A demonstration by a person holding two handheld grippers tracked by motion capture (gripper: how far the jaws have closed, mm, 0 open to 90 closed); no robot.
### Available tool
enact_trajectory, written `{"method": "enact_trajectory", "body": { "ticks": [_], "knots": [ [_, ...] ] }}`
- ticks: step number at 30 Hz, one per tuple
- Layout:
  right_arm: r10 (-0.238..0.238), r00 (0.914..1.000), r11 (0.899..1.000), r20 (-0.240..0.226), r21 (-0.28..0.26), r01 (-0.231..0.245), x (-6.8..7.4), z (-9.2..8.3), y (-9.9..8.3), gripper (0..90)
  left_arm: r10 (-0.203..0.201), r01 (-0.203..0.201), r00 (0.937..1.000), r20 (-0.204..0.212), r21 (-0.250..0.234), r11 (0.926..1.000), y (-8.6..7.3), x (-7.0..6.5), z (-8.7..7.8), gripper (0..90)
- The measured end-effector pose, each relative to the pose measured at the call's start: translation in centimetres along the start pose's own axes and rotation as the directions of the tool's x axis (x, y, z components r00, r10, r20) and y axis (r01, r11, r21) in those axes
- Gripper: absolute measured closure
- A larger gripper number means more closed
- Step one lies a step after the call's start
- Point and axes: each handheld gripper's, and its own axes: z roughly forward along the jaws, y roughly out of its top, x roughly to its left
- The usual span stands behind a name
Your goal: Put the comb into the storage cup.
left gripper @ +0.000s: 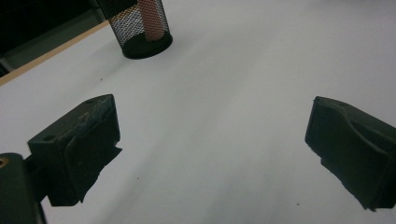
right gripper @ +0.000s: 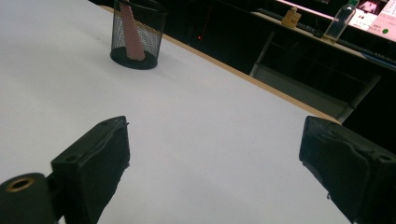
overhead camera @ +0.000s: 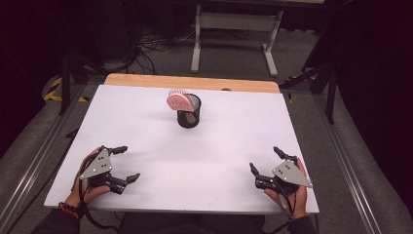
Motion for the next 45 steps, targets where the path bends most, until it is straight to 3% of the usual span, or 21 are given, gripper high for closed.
{"method": "enact_trajectory", "body": {
  "ticks": [8,13,16,23,30,37,45],
  "knots": [
    [0.004,0.9999,0.999,0.012,0.041,-0.005,-0.4,-0.6,-1.2,6.0,-0.003,0.003,1.0000,0.001,0.000,1.0000,-0.1,0.1,0.2,3.9],
    [0.007,1.0000,0.999,0.004,0.032,-0.007,-0.3,-0.5,-1.1,5.4,-0.001,0.001,1.0000,0.001,0.001,1.0000,0.0,0.0,0.2,3.8],
    [0.025,0.9997,0.999,-0.009,0.025,-0.024,-0.2,-0.2,-1.0,4.8,0.000,0.000,1.0000,-0.002,0.009,1.0000,0.0,0.0,0.2,3.7],
    [0.008,0.9983,0.999,-0.058,0.032,-0.006,1.1,1.0,-0.4,5.3,0.009,-0.009,1.0000,0.001,0.013,0.9999,0.1,-0.2,0.2,3.7],
    [0.026,0.9976,0.999,-0.064,0.037,-0.023,1.4,1.4,-0.3,5.4,0.005,-0.005,0.9999,0.013,0.017,0.9998,-0.1,-0.2,0.3,3.6],
    [-0.007,0.9972,0.999,-0.075,0.035,0.009,2.3,1.7,0.2,5.4,0.012,-0.012,0.9998,0.016,0.009,0.9999,0.0,-0.2,0.3,3.7],
    [-0.013,0.9974,0.999,-0.071,0.035,0.016,2.3,1.8,0.2,5.3,0.007,-0.008,0.9997,0.022,0.013,0.9999,-0.1,-0.2,0.4,3.6]
  ]
}}
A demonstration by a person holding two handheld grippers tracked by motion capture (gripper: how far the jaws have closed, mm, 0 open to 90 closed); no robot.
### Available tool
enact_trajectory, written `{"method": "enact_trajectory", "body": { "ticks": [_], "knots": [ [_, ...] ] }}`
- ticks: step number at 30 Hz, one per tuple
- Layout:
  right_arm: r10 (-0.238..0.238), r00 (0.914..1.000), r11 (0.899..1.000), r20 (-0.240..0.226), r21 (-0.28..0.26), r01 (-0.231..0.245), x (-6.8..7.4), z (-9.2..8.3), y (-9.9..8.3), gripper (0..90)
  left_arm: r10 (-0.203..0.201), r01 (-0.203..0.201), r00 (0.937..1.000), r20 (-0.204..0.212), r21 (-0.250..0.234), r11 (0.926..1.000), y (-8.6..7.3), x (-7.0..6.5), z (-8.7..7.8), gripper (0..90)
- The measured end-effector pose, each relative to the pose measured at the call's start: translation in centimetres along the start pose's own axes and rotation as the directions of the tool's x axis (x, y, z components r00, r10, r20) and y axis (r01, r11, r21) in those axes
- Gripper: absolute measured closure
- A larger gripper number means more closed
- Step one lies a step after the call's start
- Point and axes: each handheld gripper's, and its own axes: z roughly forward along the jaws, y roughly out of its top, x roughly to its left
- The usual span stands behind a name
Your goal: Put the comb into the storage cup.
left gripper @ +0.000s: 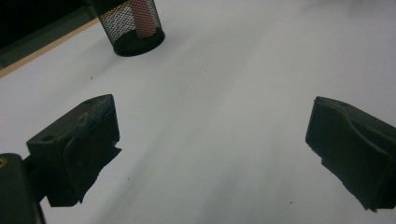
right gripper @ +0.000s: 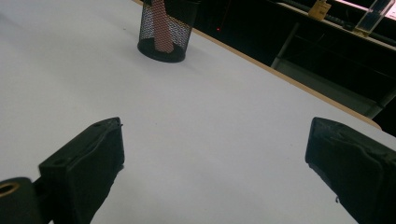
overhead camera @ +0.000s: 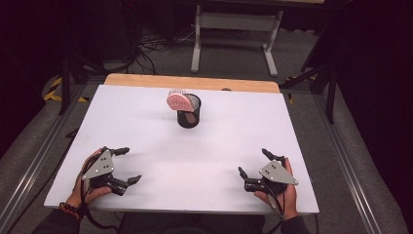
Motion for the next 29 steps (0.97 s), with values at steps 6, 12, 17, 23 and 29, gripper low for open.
{"method": "enact_trajectory", "body": {
  "ticks": [6,12,17,23,29],
  "knots": [
    [0.001,1.0000,1.000,0.002,0.002,-0.001,0.04,0.02,0.03,5.3,0.002,-0.002,1.0000,0.003,0.002,1.0000,-0.01,0.01,0.03,3.7],
    [0.000,1.0000,1.000,0.004,-0.002,0.000,0.09,-0.06,0.12,5.3,0.002,-0.002,1.0000,-0.002,0.001,1.0000,0.00,0.02,-0.05,3.6],
    [-0.010,0.9998,1.000,0.016,-0.001,0.010,-0.03,-0.14,0.13,5.3,-0.002,0.002,1.0000,-0.002,0.001,1.0000,-0.03,0.06,-0.03,3.7],
    [-0.007,0.9998,1.000,0.016,0.005,0.007,-0.11,-0.02,0.04,5.3,-0.007,0.007,1.0000,-0.002,0.006,1.0000,-0.10,0.02,0.01,3.7],
    [0.005,0.9999,1.000,0.013,0.006,-0.005,-0.19,0.28,-0.01,5.3,-0.014,0.014,0.9999,-0.007,0.004,0.9999,-0.09,0.11,-0.11,3.8]
  ]
}}
